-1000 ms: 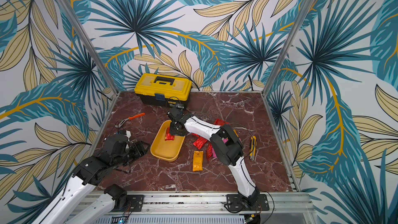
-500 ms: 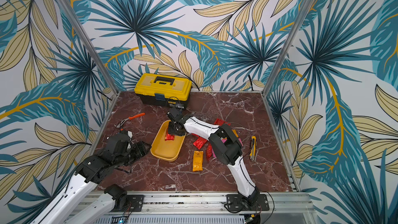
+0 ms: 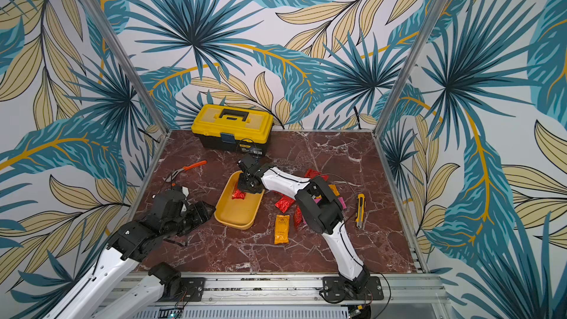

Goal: Take the tea bags out of the storage box
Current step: Pick up the tea bag from the storage box.

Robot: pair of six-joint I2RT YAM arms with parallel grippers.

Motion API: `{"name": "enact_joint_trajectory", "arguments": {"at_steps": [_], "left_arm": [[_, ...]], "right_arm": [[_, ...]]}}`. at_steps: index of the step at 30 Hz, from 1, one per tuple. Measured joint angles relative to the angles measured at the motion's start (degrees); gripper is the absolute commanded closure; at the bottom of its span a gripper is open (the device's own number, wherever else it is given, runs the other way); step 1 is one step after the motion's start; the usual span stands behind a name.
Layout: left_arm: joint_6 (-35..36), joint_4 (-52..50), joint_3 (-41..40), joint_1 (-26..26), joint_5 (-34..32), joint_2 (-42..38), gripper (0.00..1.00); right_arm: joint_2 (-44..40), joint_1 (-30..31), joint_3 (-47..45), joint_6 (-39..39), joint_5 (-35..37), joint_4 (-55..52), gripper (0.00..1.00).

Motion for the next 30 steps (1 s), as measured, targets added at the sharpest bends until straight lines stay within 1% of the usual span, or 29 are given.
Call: {"name": "enact_joint_trajectory", "arguments": {"at_steps": [7,15,19,25,30], "left_arm": [[0.07,-0.87,0.02,0.00,-0.02,0.11,0.27],[0.39,-2.25,0.02,0.00,-0.09,0.11,0.27],[0.46,-2.45,0.09,0.00,-0.13,0.31,0.27],[0.83,-2.58,0.72,0.00,-0.35,1.68,0.27],[1.22,-2.73,2.34,0.00,-0.39,2.91,0.27]], "right_arm": [[0.37,0.00,-0.09,1.05,-0.68,1.36,1.00],[0.44,0.00,-0.44,1.25,-1.38,2.67,1.00],[-0.33,-0.02,-2.29,1.38,-1.97,4.57,1.00],[-4.74,0.00,-6.60,1.27,-3.56,4.57,1.00],[-11.06,0.00,-10.08,0.72,-4.44,4.59,1.00]]}}
